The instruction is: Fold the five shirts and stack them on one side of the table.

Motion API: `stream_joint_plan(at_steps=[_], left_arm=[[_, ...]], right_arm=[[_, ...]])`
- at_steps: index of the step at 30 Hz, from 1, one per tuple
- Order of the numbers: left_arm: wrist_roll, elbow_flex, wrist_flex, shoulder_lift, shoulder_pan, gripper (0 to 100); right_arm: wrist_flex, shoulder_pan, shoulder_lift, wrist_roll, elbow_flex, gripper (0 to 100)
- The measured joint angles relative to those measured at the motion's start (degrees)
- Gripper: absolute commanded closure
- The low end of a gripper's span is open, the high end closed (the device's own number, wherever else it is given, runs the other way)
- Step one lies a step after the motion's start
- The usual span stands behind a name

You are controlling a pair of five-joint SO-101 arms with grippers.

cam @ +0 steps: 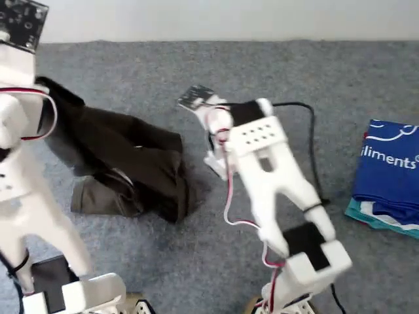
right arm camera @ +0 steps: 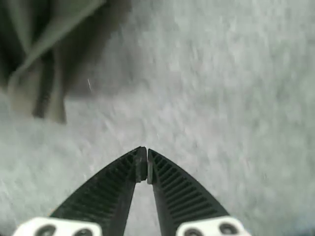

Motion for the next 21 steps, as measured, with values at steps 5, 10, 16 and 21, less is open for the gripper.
stream_joint_plan(at_steps=[5, 10, 16, 21], left_arm=[[0.0, 3.52, 0.0, 0.0, -1.41, 98], [0.0, 5.63, 0.0, 0.0, -1.85, 98], [0.0, 5.63, 0.0, 0.0, -1.85, 98], [0.0, 5.63, 0.0, 0.0, -4.31, 98]], right_arm=[[-0.44, -7.3, 8.97, -3.52, -10.73, 98.7], [-0.44, -13.89, 15.03, -4.48, -20.84, 98.7], [-2.37, -16.53, 22.59, -4.66, -24.97, 98.9], [-2.37, -11.6, 31.91, -4.66, -25.14, 98.9]])
